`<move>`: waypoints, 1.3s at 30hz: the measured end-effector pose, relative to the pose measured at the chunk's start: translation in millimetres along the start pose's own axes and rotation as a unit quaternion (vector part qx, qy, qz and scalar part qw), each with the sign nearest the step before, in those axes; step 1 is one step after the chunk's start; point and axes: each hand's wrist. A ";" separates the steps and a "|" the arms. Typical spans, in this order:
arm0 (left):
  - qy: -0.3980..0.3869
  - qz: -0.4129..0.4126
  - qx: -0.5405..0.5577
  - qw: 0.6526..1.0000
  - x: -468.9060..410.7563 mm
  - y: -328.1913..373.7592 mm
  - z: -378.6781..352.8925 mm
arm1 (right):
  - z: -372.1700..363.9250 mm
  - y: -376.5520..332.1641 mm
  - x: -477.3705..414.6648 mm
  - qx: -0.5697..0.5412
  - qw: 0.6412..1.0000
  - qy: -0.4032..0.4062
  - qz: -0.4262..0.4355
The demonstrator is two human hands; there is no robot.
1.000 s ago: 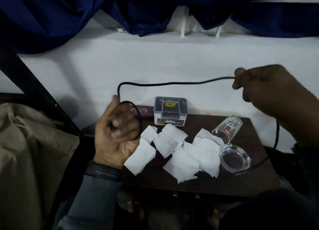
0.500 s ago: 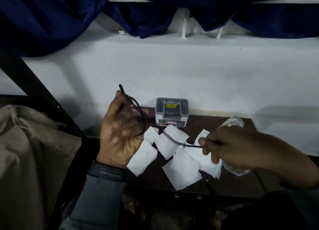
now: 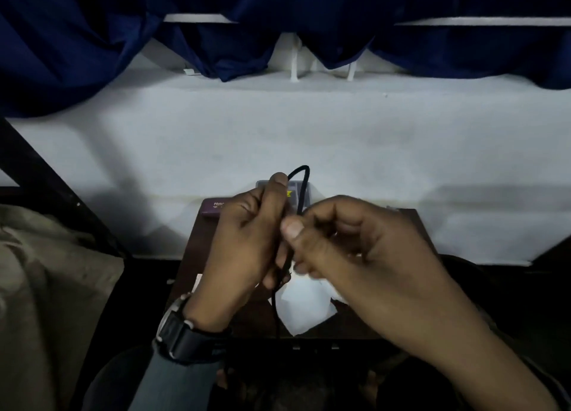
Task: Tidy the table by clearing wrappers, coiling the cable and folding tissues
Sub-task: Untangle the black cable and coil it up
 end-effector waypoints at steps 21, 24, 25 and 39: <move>-0.061 0.016 0.210 0.976 -18.0 -39.7 16.7 | 13.4 35.2 -11.1 0.329 0.926 -0.162 -0.088; -0.070 0.031 0.119 0.990 -13.9 -48.3 16.1 | 29.1 24.5 -15.6 0.277 0.949 -0.125 -0.083; -0.087 0.033 0.093 0.991 -11.7 -46.6 15.8 | 34.7 21.8 -18.9 0.270 0.955 -0.102 -0.071; -0.207 -0.003 0.450 0.869 -14.5 -33.1 35.2 | 3.1 51.4 -29.0 0.292 0.933 -0.197 -0.068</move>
Point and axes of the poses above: each hand's wrist, its own x-axis away from the middle knuckle, its own z-axis out of the back of the hand, y = z × x, and after that the axes turned 4 degrees about -y, right-handed
